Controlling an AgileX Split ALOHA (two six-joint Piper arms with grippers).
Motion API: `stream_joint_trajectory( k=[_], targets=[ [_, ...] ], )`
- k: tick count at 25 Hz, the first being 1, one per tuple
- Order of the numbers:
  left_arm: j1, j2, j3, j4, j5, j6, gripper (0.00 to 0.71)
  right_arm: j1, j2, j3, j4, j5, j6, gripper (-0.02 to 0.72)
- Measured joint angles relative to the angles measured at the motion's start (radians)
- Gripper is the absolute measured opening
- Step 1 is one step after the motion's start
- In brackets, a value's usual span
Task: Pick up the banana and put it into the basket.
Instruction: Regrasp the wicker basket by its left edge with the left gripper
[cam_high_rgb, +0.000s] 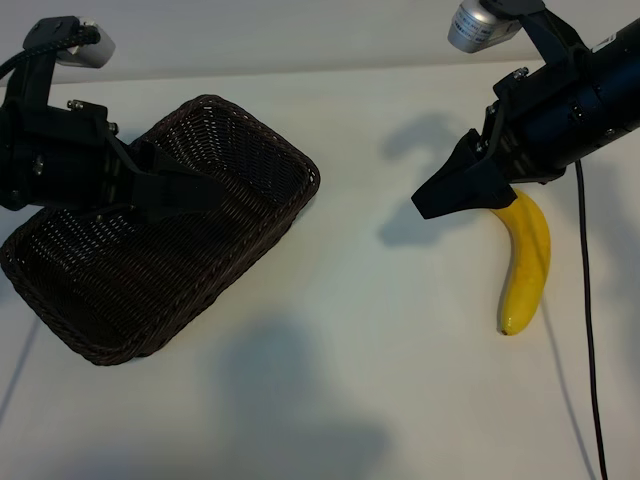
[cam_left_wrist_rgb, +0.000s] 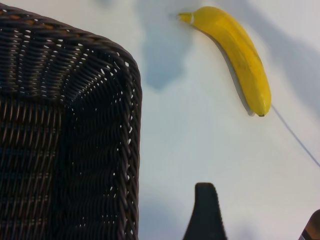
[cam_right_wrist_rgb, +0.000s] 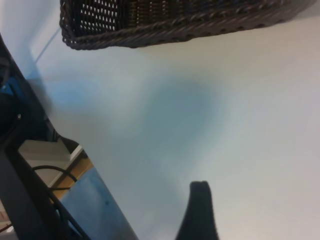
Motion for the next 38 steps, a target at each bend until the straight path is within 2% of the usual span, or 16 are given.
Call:
stream_joint_trajectory(
  k=[8,13,18,21,26,31,38],
  targets=[
    [0.000,0.000,0.000,0.000,-0.008,-0.001,0.575,0.000,0.000,0.000,0.000,0.000,0.000,0.594],
    [0.000,0.000,0.000,-0.001,-0.077,-0.004,0.575,0.000,0.000,0.000,0.000,0.000,0.000,0.594],
    [0.000,0.000,0.000,0.038,-0.104,-0.138,0.575,0.000,0.000,0.000,0.000,0.000,0.000,0.594],
    [0.000,0.000,0.000,0.129,-0.100,-0.290,0.575,0.000,0.000,0.000,0.000,0.000,0.000,0.594],
    [0.000,-0.030,0.020,0.421,-0.103,-0.578,0.575,0.000,0.000,0.000,0.000,0.000,0.000,0.594],
    [0.000,-0.132,0.081,0.686,-0.117,-0.884,0.575,0.000,0.000,0.000,0.000,0.000,0.000,0.594],
    [0.000,-0.231,0.260,0.830,-0.139,-1.149,0.575,0.000,0.000,0.000,0.000,-0.001,0.000,0.594]
  ],
)
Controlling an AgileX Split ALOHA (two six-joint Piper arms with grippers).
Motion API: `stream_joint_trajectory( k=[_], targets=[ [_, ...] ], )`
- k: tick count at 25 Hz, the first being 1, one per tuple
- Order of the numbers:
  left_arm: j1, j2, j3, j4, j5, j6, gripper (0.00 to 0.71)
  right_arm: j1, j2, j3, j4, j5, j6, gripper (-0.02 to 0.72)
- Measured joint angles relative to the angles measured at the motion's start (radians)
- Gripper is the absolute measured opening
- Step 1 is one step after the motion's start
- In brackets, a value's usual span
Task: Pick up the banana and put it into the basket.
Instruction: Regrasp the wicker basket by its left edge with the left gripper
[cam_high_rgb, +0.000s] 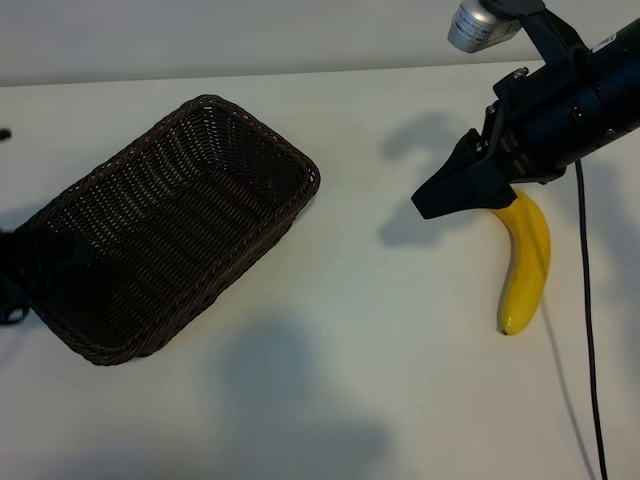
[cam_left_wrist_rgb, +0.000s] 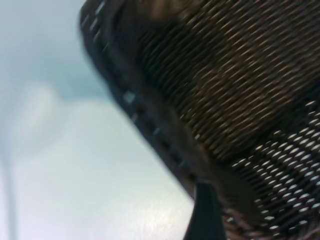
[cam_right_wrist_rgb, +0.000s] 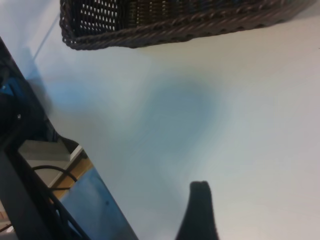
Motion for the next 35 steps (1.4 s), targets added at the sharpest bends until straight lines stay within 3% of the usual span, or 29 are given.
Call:
stream_joint_trajectory(
  k=[9,16,25,35],
  targets=[
    [0.000,-0.014,0.049,0.159,-0.049,-0.254,0.575,0.000,0.000,0.000,0.000,0.000,0.000,0.594],
    [0.000,-0.014,0.073,0.183,-0.070,-0.315,0.575,0.000,0.000,0.000,0.000,0.000,0.000,0.594],
    [0.000,-0.001,0.170,0.247,-0.248,-0.449,0.575,0.000,0.000,0.000,0.000,0.000,0.000,0.594],
    [0.000,0.169,0.184,0.259,-0.385,-0.501,0.575,0.000,0.000,0.000,0.000,0.000,0.000,0.594]
  ],
)
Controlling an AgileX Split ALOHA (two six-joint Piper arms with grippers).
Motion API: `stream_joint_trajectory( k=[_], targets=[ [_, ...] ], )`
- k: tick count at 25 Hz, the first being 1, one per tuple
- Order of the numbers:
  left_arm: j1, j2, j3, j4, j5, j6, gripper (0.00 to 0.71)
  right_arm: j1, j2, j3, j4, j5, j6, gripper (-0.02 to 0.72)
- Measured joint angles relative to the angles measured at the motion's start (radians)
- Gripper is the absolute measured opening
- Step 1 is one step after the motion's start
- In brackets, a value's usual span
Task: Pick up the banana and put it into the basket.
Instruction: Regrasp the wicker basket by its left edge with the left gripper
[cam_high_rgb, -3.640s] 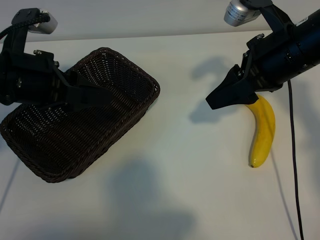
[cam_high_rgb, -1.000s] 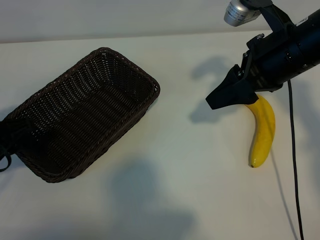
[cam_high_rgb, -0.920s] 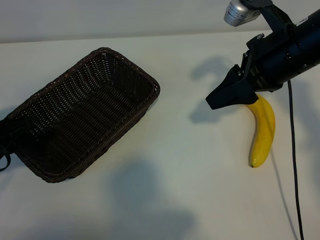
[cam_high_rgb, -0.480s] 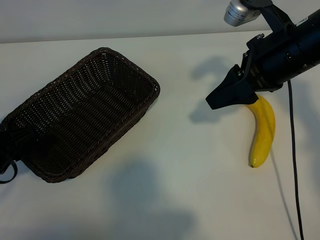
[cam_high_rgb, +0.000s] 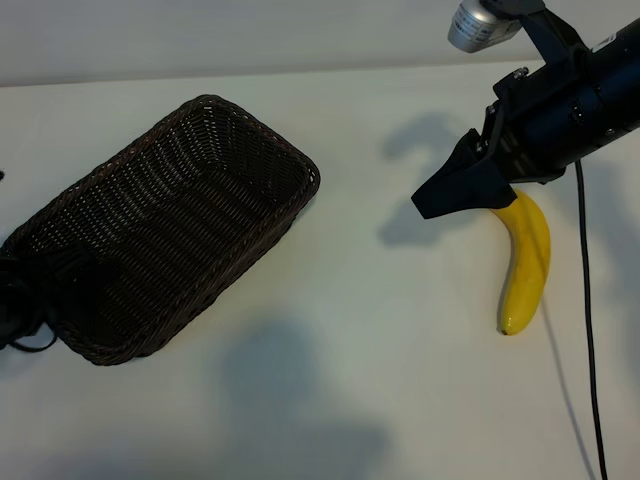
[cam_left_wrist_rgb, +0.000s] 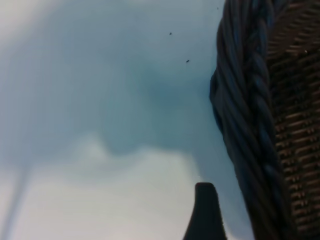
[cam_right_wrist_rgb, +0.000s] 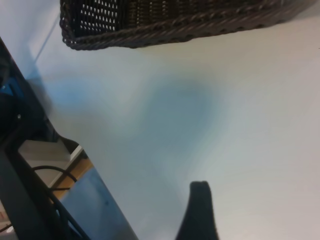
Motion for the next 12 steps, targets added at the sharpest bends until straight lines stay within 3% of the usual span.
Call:
stream_joint_trajectory(
  k=[6,9,11,12],
  targets=[
    [0.000,0.110,0.000,-0.004,-0.086,-0.021,0.552,0.000,0.000,0.000,0.000,0.000,0.000,0.594],
    [0.000,0.152,0.000,-0.014,-0.102,-0.023,0.426,0.000,0.000,0.000,0.000,0.000,0.000,0.594],
    [0.000,0.168,0.002,-0.019,-0.115,-0.030,0.267,0.000,0.000,0.000,0.000,0.000,0.000,0.594],
    [0.001,0.171,0.002,-0.027,-0.136,-0.040,0.229,0.000,0.000,0.000,0.000,0.000,0.000,0.594]
  ],
)
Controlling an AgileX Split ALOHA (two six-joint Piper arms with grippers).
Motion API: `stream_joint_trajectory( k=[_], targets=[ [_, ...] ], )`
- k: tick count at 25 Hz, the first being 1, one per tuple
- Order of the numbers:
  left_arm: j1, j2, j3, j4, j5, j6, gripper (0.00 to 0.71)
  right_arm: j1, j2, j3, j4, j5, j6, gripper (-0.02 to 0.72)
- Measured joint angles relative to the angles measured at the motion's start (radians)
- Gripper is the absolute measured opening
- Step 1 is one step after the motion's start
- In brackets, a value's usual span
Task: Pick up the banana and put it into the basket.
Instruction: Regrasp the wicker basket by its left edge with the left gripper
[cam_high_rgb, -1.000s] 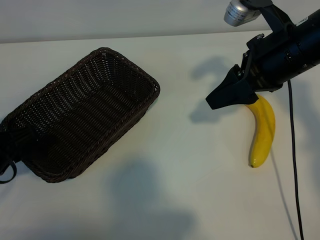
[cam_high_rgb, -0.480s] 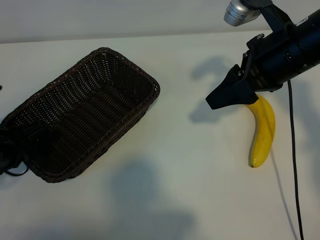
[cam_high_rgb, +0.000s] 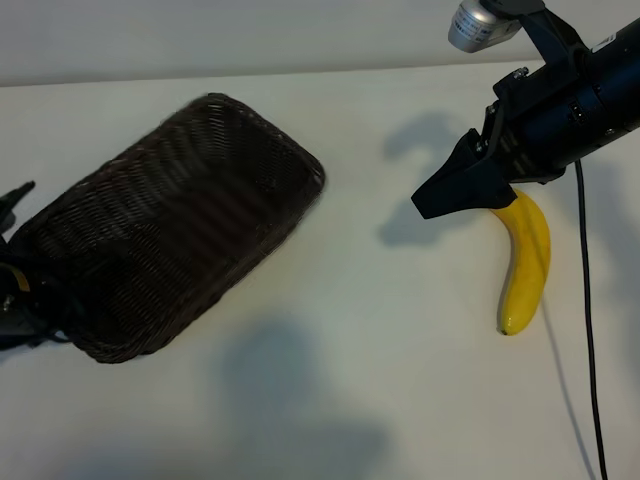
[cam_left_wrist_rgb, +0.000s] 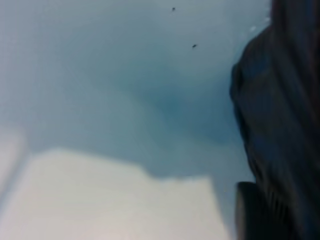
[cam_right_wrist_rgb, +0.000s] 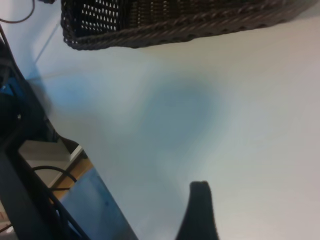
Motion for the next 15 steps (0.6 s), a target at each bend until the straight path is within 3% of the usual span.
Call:
stream_joint_trajectory(
  k=[2,11,15],
  targets=[
    [0.000,0.001,0.000,-0.003,-0.053,0.003,0.167,0.000,0.000,0.000,0.000,0.000,0.000,0.594],
    [-0.001,0.006,-0.001,0.001,-0.104,0.045,0.167,0.000,0.000,0.000,0.000,0.001,0.000,0.594],
    [-0.001,0.007,-0.052,-0.009,-0.060,0.123,0.166,0.000,0.000,0.000,0.000,0.001,0.000,0.594]
  ],
)
